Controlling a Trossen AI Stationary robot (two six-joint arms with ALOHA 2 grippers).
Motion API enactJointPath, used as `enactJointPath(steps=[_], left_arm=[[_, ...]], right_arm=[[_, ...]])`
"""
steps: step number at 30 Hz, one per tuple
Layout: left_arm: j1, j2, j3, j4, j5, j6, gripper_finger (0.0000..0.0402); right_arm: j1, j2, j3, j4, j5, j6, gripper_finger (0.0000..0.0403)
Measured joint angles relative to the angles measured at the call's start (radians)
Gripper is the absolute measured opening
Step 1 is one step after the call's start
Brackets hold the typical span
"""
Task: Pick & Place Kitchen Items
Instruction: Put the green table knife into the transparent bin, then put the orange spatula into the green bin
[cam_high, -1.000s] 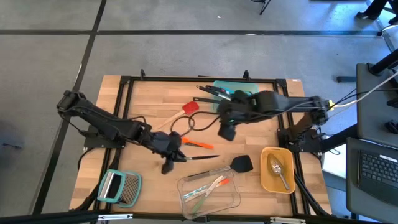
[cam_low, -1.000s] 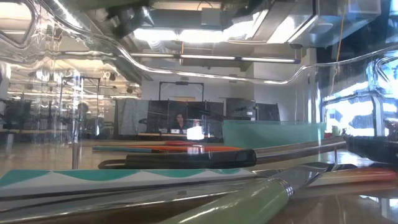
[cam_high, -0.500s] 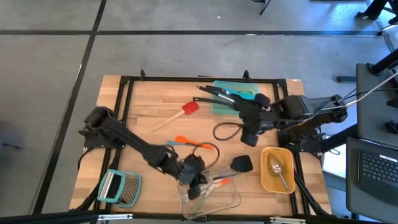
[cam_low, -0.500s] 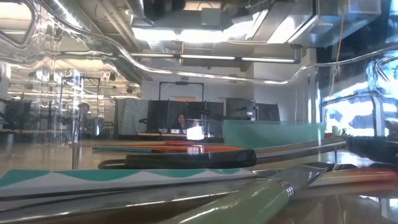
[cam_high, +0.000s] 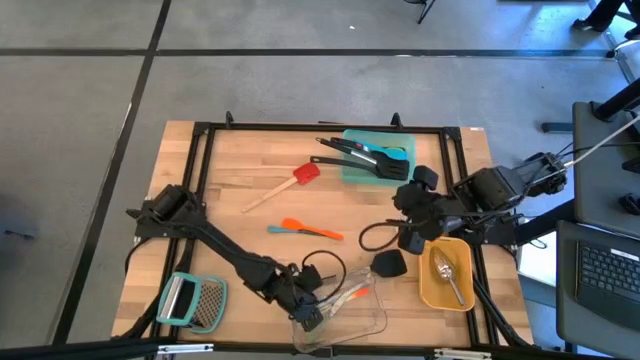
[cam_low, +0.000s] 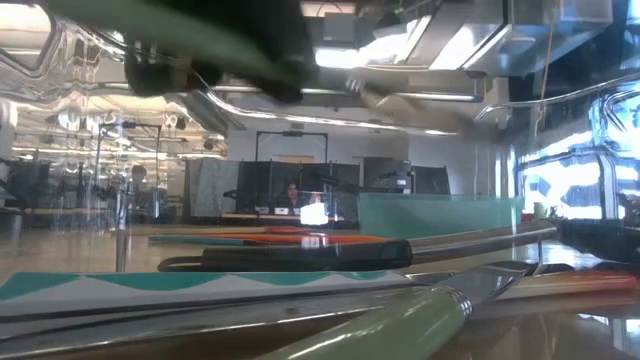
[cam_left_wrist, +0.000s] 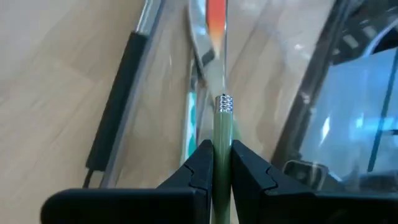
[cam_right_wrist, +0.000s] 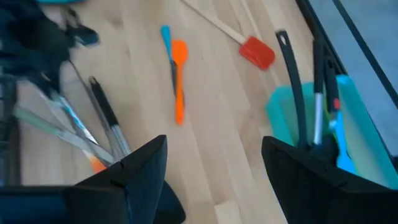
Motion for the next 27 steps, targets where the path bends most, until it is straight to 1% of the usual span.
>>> enactJointPath(steps=[4,8,11,14,17,19,22,25,27], left_arm=[[0.019,0.003,0.0,-0.088,0.051,0.019,0.0027],[0.036,0.003,0.0,-0.184,0.059,0.05,0.0027],[0.047,0.002,0.0,-0.248,0.059,0.074,0.0027],[0.053,0.002,0.0,-0.251,0.044,0.128,0.0031],[0.061,0.002,0.0,-0.218,0.054,0.159,0.0063],[0.066,0.002,0.0,-0.191,0.076,0.16,0.0088],[0.066,0.001,0.002,-0.135,0.083,0.153,0.0121],[0.066,-0.002,0.033,-0.1,0.083,0.16,0.0142],[0.061,-0.02,0.061,-0.103,0.053,0.175,0.0147]], right_arm=[[0.029,0.0,0.0,0.066,0.008,-0.001,0.0265],[0.053,0.0,0.0,0.086,0.043,-0.002,0.0265],[0.063,0.0,0.0,0.086,0.05,0.002,0.0265],[0.072,0.0,0.0,0.086,0.05,0.003,0.0265],[0.077,0.0,0.0,0.086,0.05,0.003,0.0265],[0.077,0.0,0.0,0.086,0.05,0.004,0.0265],[0.077,0.0,0.0,0.086,0.05,0.006,0.0265],[0.077,0.0,0.0,0.086,0.05,0.006,0.0265],[0.077,0.0,0.0,0.083,0.05,0.006,0.0265]])
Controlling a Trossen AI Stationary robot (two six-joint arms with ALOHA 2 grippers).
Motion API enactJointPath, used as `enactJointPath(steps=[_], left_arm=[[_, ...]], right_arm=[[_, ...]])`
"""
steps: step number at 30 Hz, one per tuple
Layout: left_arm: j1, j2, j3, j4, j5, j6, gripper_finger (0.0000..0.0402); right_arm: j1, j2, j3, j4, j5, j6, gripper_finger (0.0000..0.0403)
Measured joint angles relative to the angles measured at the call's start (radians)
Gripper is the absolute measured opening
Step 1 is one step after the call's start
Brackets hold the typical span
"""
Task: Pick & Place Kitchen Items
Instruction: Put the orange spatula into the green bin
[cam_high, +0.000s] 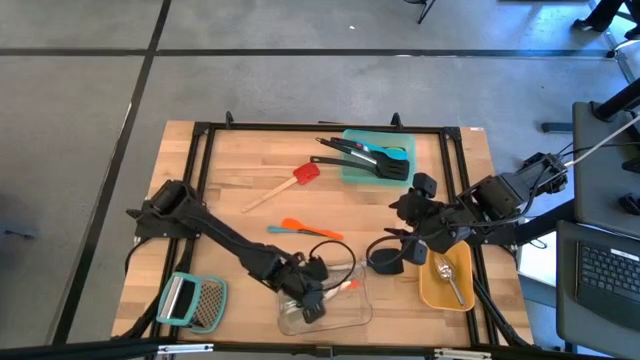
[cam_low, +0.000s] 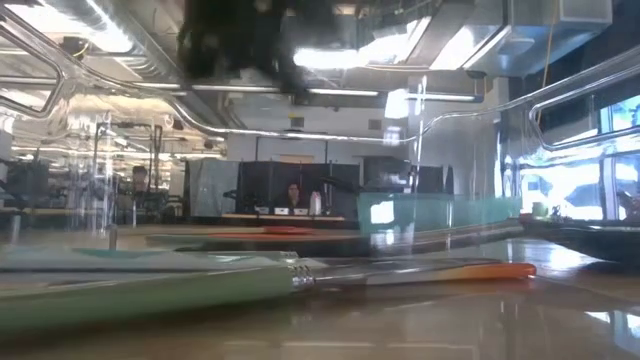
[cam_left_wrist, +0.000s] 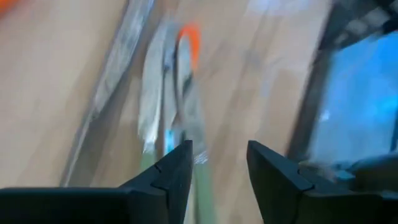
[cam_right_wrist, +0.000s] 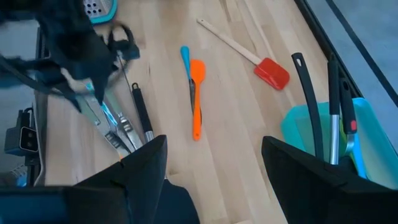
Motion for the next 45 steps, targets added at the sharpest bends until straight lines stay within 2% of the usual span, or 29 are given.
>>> enactJointPath(steps=[6,11,17,22,26,32,40,45], left_arm=[[-0.008,-0.064,0.063,-0.087,-0.155,0.027,0.0142],[0.005,-0.148,0.065,-0.274,-0.317,0.014,0.0132],[0.047,-0.193,0.064,-0.475,-0.428,0.003,0.0127],[0.091,-0.185,0.058,-0.521,-0.407,0.014,0.0127],[0.135,-0.186,-0.009,-0.519,-0.391,0.072,0.0127],[0.215,-0.19,-0.132,-0.508,-0.28,0.218,0.0127],[0.286,-0.19,-0.334,-0.262,-0.207,0.526,0.0127],[0.331,-0.19,-0.382,-0.135,-0.131,0.629,0.0127]], right_arm=[[-0.001,0.0,0.0,-0.006,0.0,-0.001,0.0265],[-0.001,0.001,0.0,-0.012,0.0,-0.003,0.0265],[-0.003,0.001,0.0,-0.012,0.031,-0.008,0.0265],[-0.021,0.001,0.0,-0.011,0.052,0.008,0.0265],[-0.059,0.003,0.0,-0.008,0.052,0.067,0.0265],[-0.145,0.03,0.0,-0.001,0.052,0.132,0.0265],[-0.225,0.106,0.0,-0.003,0.044,0.212,0.0265],[-0.25,0.145,0.0,-0.004,0.033,0.25,0.0265]])
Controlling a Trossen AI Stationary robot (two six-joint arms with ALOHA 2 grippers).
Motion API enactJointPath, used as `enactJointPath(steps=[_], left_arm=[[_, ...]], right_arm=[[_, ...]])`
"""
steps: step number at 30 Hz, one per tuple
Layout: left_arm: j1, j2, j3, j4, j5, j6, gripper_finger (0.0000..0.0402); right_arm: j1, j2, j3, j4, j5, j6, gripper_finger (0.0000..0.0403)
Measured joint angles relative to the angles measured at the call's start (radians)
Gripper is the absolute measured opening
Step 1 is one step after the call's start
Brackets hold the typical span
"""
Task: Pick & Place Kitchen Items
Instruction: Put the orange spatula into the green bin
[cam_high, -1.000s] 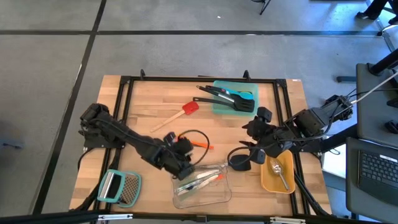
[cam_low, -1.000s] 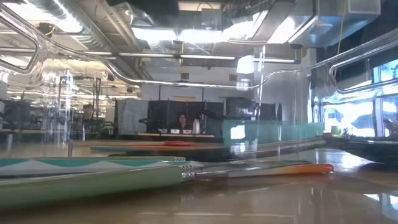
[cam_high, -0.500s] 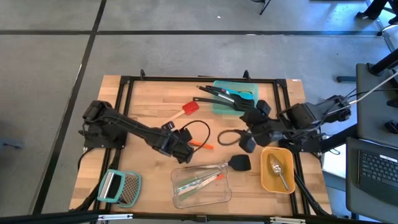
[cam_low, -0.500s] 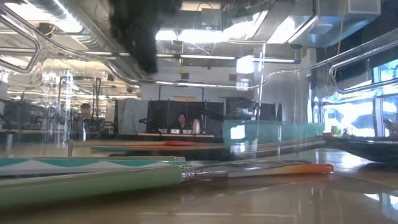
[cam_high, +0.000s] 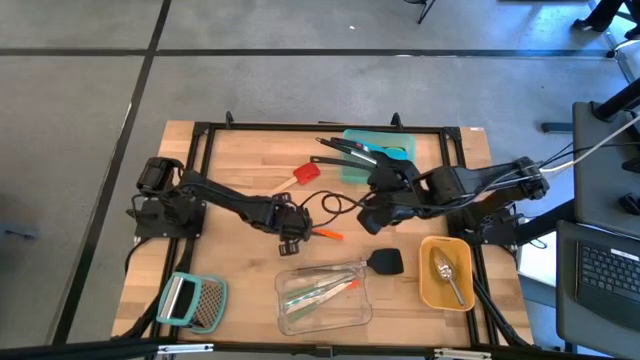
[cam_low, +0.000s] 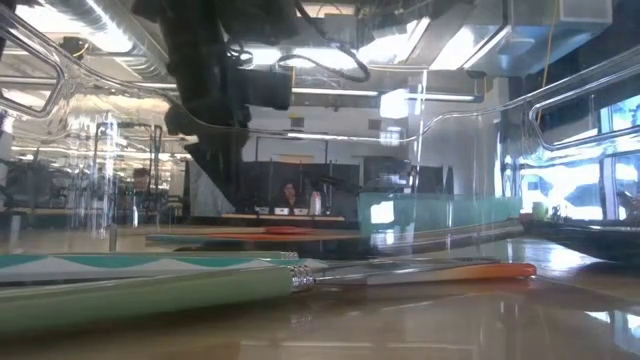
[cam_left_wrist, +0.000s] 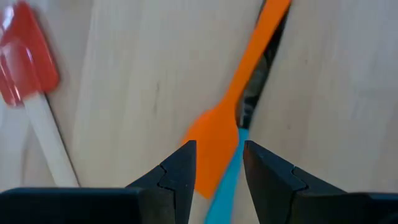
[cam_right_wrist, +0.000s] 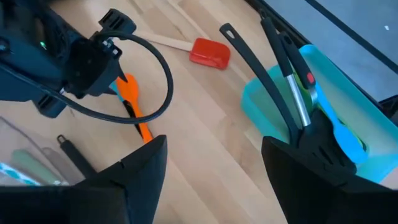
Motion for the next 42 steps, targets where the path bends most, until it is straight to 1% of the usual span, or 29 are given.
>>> enactJointPath(steps=[2,4,6,8,14,17,20,23,26,29,31,34,37,40,42], left_arm=[[0.013,0.0,-0.003,0.037,0.001,0.045,0.0127],[0.03,0.0,-0.003,0.073,0.024,0.078,0.0127],[0.048,0.0,-0.003,0.108,0.066,0.089,0.0127],[0.063,0.0,-0.003,0.142,0.103,0.089,0.0127],[0.083,-0.007,-0.004,0.177,0.136,0.096,0.0127],[0.091,-0.008,-0.004,0.209,0.162,0.143,0.0127],[0.109,-0.008,-0.004,0.278,0.224,0.2,0.0127],[0.138,-0.008,-0.003,0.3,0.289,0.218,0.0127],[0.164,-0.002,-0.004,0.297,0.353,0.247,0.0127],[0.179,0.024,-0.004,0.296,0.46,0.287,0.0128],[0.182,0.049,-0.003,0.306,0.497,0.304,0.0128],[0.182,0.086,-0.004,0.306,0.479,0.339,0.0128],[0.182,0.105,-0.004,0.314,0.432,0.362,0.0128],[0.182,0.118,-0.005,0.317,0.351,0.393,0.0128],[0.182,0.124,-0.003,0.345,0.334,0.415,0.0128]], right_arm=[[-0.011,0.006,-0.001,0.001,0.0,-0.003,0.0265],[-0.024,0.004,-0.023,0.025,0.0,-0.002,0.0265],[-0.036,-0.012,-0.08,0.073,-0.017,0.001,0.0265],[-0.049,-0.045,-0.171,0.149,-0.042,0.0,0.0262],[-0.047,-0.221,-0.542,0.555,-0.119,0.013,0.0224],[-0.04,-0.321,-0.687,0.725,-0.123,0.026,0.0203],[-0.038,-0.41,-0.803,0.879,-0.122,0.031,0.0187],[-0.037,-0.48,-0.894,1.047,-0.12,0.026,0.0176],[-0.037,-0.519,-0.978,1.232,-0.121,0.023,0.0172],[-0.037,-0.536,-1.07,1.482,-0.124,0.019,0.0172],[-0.037,-0.537,-1.128,1.619,-0.127,0.016,0.0172],[-0.036,-0.537,-1.175,1.71,-0.147,0.008,0.0172],[-0.027,-0.536,-1.182,1.712,-0.15,0.008,0.0172],[-0.018,-0.536,-1.182,1.73,-0.15,-0.001,0.0172],[-0.017,-0.536,-1.182,1.73,-0.15,-0.01,0.0172]])
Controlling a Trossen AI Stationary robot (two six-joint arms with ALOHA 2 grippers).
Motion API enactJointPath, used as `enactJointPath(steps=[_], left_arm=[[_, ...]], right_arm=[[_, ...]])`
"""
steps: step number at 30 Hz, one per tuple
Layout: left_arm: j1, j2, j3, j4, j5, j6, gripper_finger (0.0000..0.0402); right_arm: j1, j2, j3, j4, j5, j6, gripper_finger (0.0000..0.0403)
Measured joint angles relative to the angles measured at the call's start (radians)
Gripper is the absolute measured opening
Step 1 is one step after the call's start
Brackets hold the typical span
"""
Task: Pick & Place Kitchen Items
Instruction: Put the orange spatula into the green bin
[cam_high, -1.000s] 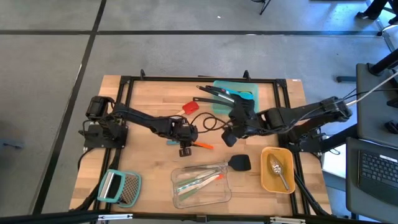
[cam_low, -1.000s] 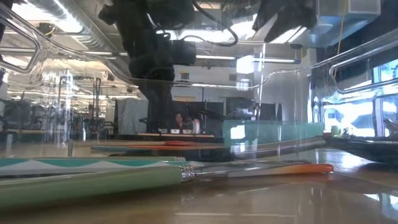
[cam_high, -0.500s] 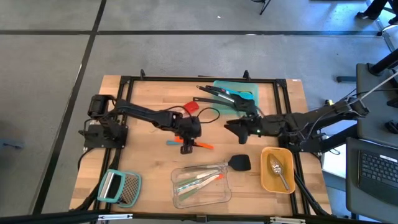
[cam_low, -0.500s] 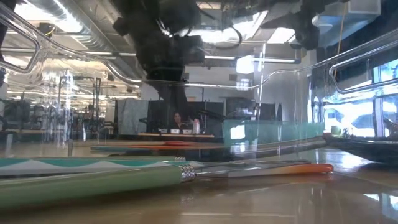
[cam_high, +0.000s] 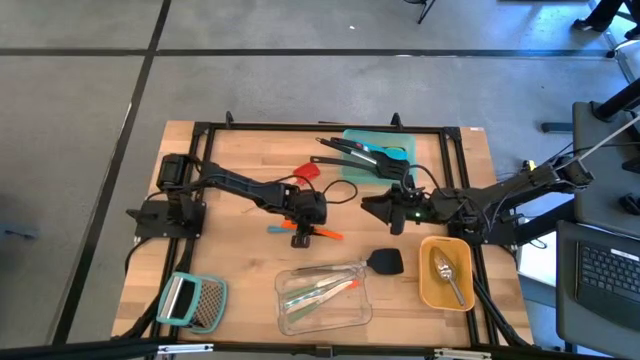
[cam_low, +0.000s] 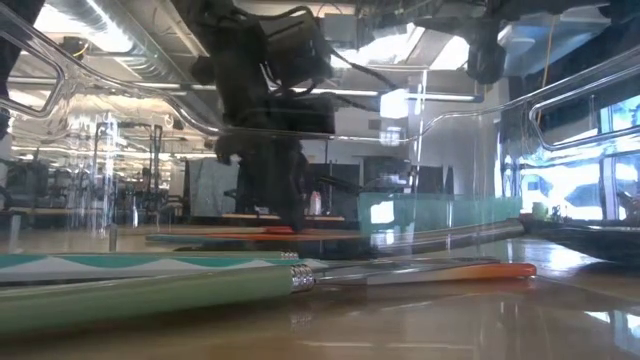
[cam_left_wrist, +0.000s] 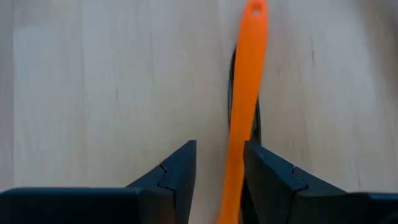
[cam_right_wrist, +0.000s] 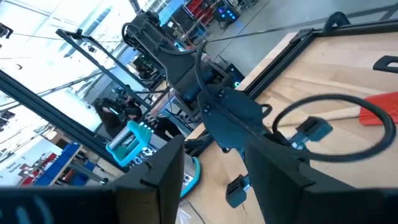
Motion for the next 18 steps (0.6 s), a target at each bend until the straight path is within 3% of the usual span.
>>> enactJointPath(steps=[6,14,18], left_arm=[[0.013,0.016,0.001,0.012,0.11,-0.022,0.013],[0.004,0.081,0.003,0.031,0.103,-0.017,0.0176],[0.003,0.092,0.004,0.028,0.09,-0.036,0.0177]], right_arm=[[0.0,0.0,0.0,0.0,0.0,-0.005,0.0172],[-0.001,0.0,0.0,0.003,0.003,-0.006,0.0172],[0.0,0.0,0.0,0.008,0.003,-0.006,0.0172]])
